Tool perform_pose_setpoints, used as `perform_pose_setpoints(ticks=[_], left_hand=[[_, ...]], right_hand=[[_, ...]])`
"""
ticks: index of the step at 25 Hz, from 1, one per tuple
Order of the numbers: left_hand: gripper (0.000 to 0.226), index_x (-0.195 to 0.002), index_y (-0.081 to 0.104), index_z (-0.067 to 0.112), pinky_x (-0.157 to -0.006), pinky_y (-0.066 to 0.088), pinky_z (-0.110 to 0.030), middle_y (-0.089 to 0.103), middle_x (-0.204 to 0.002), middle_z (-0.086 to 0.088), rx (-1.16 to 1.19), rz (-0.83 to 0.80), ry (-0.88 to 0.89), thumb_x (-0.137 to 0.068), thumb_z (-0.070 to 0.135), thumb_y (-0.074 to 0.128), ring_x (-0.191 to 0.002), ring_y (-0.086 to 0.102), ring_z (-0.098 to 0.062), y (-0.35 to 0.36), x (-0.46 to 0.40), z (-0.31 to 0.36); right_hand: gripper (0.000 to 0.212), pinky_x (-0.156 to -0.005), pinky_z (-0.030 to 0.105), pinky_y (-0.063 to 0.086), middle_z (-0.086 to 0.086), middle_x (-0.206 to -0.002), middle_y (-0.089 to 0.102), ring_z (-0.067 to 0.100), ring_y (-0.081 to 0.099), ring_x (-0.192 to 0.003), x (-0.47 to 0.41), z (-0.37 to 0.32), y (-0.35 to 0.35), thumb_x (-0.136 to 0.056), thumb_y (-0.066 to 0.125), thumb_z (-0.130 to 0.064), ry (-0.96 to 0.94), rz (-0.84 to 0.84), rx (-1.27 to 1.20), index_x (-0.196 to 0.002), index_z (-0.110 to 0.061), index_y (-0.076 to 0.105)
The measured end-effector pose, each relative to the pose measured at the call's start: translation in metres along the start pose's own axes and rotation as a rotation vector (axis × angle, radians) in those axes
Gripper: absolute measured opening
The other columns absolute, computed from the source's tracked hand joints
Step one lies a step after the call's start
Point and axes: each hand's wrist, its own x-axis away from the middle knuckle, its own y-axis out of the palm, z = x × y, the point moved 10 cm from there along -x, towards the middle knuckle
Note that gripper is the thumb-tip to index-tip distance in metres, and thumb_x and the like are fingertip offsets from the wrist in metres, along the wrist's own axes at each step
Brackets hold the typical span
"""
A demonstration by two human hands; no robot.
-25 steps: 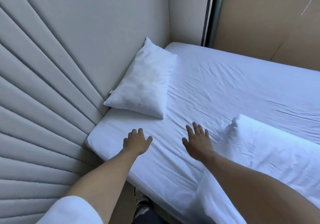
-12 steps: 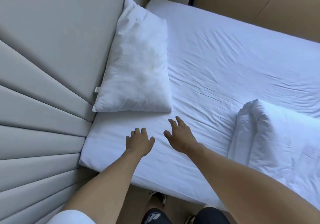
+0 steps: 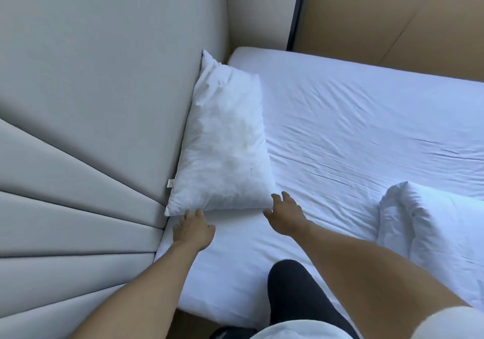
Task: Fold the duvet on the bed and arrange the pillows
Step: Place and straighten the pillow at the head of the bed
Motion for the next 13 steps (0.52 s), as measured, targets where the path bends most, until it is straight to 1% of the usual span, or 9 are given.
perform_pose_setpoints(ticks=[2, 4, 6, 8, 9, 11, 12, 13], left_hand=[[0.048, -0.138, 0.043, 0.010, -0.103, 0.042, -0.043, 0.041, -0.145, -0.014, 0.045, 0.060, -0.058, -0.097, 0.035, 0.049, -0.134, 0.040, -0.036, -0.046, -0.013, -0.014], [0.054, -0.142, 0.043, 0.010, -0.103, 0.042, -0.045, 0.041, -0.146, -0.014, 0.082, 0.111, -0.100, -0.097, 0.039, 0.051, -0.134, 0.040, -0.035, -0.090, -0.030, -0.022], [0.053, -0.138, 0.045, 0.009, -0.099, 0.042, -0.045, 0.045, -0.140, -0.014, 0.116, 0.140, -0.137, -0.097, 0.041, 0.050, -0.130, 0.042, -0.034, -0.120, -0.055, -0.025], [0.054, -0.135, 0.047, 0.009, -0.099, 0.043, -0.044, 0.046, -0.138, -0.013, 0.172, 0.116, -0.186, -0.096, 0.046, 0.051, -0.128, 0.044, -0.033, -0.135, -0.096, -0.022], [0.060, -0.136, 0.046, 0.008, -0.102, 0.044, -0.045, 0.046, -0.140, -0.014, 0.211, 0.082, -0.217, -0.095, 0.050, 0.053, -0.129, 0.045, -0.034, -0.138, -0.119, -0.018], [0.084, -0.146, 0.041, 0.005, -0.109, 0.042, -0.046, 0.042, -0.149, -0.016, 0.316, 0.004, -0.286, -0.089, 0.065, 0.058, -0.136, 0.043, -0.034, -0.133, -0.177, -0.007], [0.101, -0.151, 0.038, 0.005, -0.114, 0.040, -0.045, 0.039, -0.154, -0.017, 0.375, -0.021, -0.314, -0.082, 0.076, 0.060, -0.141, 0.040, -0.034, -0.132, -0.205, 0.003], [0.119, -0.154, 0.036, 0.005, -0.117, 0.036, -0.042, 0.036, -0.158, -0.018, 0.439, -0.022, -0.321, -0.071, 0.087, 0.061, -0.146, 0.037, -0.034, -0.129, -0.233, 0.014]], right_hand=[[0.063, -0.118, 0.049, 0.027, 0.017, -0.164, 0.019, 0.037, 0.026, -0.148, -0.020, -0.028, -0.015, -0.104, 0.041, -0.043, -0.053, -0.023, 0.018, -0.157, -0.014, 0.025], [0.064, -0.117, 0.049, 0.029, 0.016, -0.164, 0.021, 0.036, 0.029, -0.147, -0.046, -0.056, -0.034, -0.104, 0.042, -0.045, -0.099, -0.025, -0.027, -0.158, -0.014, 0.026], [0.065, -0.115, 0.048, 0.033, 0.016, -0.164, 0.023, 0.036, 0.033, -0.145, -0.076, -0.079, -0.050, -0.104, 0.042, -0.045, -0.139, -0.026, -0.064, -0.158, -0.013, 0.027], [0.065, -0.114, 0.048, 0.035, 0.017, -0.163, 0.022, 0.037, 0.034, -0.144, -0.115, -0.085, -0.064, -0.104, 0.041, -0.046, -0.148, -0.046, -0.111, -0.157, -0.012, 0.027], [0.066, -0.114, 0.048, 0.037, 0.017, -0.163, 0.022, 0.037, 0.035, -0.144, -0.139, -0.083, -0.071, -0.104, 0.041, -0.048, -0.138, -0.053, -0.133, -0.157, -0.012, 0.026], [0.071, -0.111, 0.049, 0.039, 0.018, -0.160, 0.025, 0.039, 0.038, -0.140, -0.203, -0.067, -0.078, -0.102, 0.042, -0.053, -0.066, -0.049, -0.184, -0.158, -0.014, 0.022], [0.076, -0.109, 0.050, 0.039, 0.018, -0.158, 0.027, 0.041, 0.039, -0.138, -0.238, -0.057, -0.082, -0.101, 0.042, -0.058, 0.007, -0.031, -0.248, -0.158, -0.014, 0.020], [0.082, -0.109, 0.051, 0.038, 0.018, -0.156, 0.030, 0.042, 0.040, -0.137, -0.272, -0.048, -0.086, -0.098, 0.043, -0.064, 0.097, -0.005, -0.342, -0.159, -0.015, 0.017]])
